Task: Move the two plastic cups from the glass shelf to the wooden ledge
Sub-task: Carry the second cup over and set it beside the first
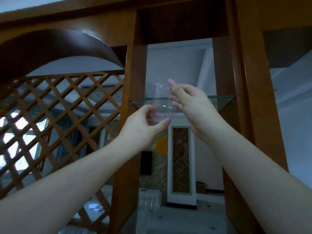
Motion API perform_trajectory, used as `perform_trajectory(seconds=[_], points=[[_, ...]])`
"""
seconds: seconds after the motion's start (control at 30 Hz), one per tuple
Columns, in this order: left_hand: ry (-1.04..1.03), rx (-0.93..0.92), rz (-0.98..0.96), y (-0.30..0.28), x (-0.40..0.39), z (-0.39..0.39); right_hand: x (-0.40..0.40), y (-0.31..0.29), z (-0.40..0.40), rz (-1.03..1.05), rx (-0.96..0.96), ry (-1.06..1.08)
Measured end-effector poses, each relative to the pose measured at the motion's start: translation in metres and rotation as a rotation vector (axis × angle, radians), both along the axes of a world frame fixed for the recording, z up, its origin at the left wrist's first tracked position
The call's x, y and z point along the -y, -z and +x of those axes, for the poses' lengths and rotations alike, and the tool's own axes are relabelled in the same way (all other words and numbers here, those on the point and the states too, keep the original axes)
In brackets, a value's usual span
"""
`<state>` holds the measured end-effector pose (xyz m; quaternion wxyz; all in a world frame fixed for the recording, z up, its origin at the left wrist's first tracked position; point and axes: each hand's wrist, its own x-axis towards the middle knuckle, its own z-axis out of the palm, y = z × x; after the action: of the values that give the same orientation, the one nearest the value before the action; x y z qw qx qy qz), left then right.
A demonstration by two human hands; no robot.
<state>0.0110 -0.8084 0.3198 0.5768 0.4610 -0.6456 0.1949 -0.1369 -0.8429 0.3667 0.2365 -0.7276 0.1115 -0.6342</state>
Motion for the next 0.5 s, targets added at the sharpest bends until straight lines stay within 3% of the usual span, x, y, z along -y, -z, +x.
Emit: perform_trajectory(seconds=[0.5], points=[[-0.048,-0.049,0.181,0.064,-0.102,0.093,-0.076,0.085,0.089,0.136,0.014,-0.290]])
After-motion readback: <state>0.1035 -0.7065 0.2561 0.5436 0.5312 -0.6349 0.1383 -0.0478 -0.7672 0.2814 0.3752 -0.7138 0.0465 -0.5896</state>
